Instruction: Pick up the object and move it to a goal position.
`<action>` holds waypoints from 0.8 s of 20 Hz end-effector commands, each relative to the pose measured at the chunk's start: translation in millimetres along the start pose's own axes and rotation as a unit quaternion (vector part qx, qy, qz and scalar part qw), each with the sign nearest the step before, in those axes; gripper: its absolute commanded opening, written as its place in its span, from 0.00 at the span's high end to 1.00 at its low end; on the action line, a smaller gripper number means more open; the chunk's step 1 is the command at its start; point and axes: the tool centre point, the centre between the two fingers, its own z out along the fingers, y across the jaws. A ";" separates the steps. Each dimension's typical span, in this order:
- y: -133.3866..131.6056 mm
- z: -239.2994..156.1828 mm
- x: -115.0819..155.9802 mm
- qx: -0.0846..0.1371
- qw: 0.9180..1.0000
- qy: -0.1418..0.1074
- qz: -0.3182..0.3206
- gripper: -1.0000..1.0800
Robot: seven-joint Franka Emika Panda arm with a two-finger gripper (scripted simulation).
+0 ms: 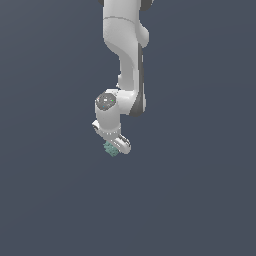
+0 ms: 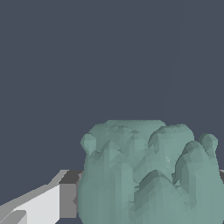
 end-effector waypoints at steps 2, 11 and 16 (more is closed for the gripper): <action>0.5 1.5 -0.1 -0.001 1.000 0.000 0.000 1.00; 1.2 -7.4 1.3 0.000 1.000 0.000 0.000 1.00; 5.8 -30.1 6.1 0.000 1.000 0.000 0.000 1.00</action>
